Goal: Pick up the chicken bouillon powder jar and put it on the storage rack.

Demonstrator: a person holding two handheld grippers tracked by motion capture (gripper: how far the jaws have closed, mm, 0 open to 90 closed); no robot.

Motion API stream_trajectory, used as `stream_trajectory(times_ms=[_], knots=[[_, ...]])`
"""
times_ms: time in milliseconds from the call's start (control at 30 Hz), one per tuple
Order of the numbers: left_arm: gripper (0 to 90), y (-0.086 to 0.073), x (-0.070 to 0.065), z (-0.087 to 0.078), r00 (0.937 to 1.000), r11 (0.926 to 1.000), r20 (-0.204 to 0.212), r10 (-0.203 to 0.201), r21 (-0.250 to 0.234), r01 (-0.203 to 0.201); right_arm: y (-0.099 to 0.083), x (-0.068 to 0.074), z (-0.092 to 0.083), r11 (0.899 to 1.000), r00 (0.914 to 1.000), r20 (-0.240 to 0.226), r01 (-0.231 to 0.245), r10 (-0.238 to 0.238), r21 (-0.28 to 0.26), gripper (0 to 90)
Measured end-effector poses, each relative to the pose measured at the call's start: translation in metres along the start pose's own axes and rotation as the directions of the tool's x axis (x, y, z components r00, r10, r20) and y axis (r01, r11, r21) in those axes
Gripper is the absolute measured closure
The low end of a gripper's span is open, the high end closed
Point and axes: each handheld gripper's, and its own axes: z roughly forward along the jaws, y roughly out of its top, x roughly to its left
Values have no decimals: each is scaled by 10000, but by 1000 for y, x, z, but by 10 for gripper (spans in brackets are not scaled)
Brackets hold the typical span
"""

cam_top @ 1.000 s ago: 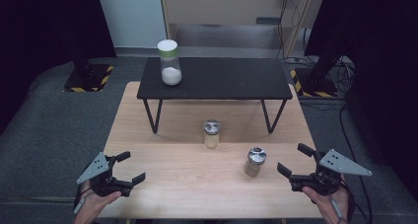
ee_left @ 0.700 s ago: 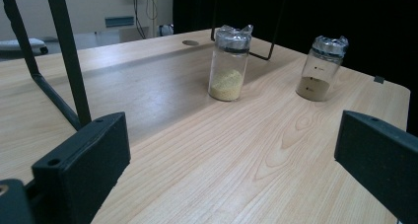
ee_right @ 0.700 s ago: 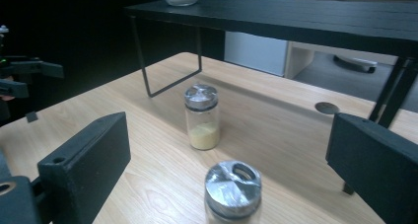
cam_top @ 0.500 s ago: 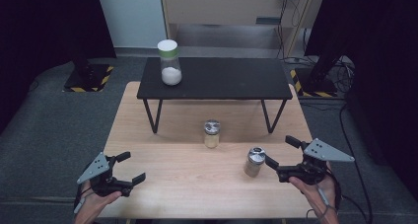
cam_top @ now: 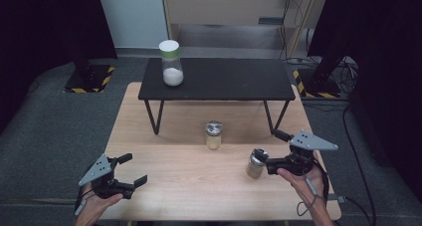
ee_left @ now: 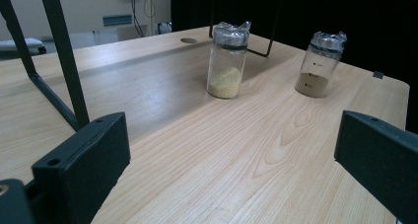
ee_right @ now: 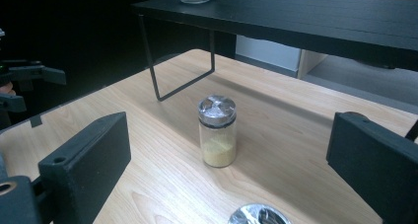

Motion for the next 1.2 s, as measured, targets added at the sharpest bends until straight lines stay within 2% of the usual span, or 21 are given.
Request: stream_trajectory(times_ms=[667,1200], knots=[[0,0,0,1,10000,10000,37,25,59,-26,19,1,36,9995,9996,-234,162,-155,285,37],[0,0,0,-1,10000,10000,23,55,51,-55,32,2,74,9973,9993,-360,-1,28,740,39]])
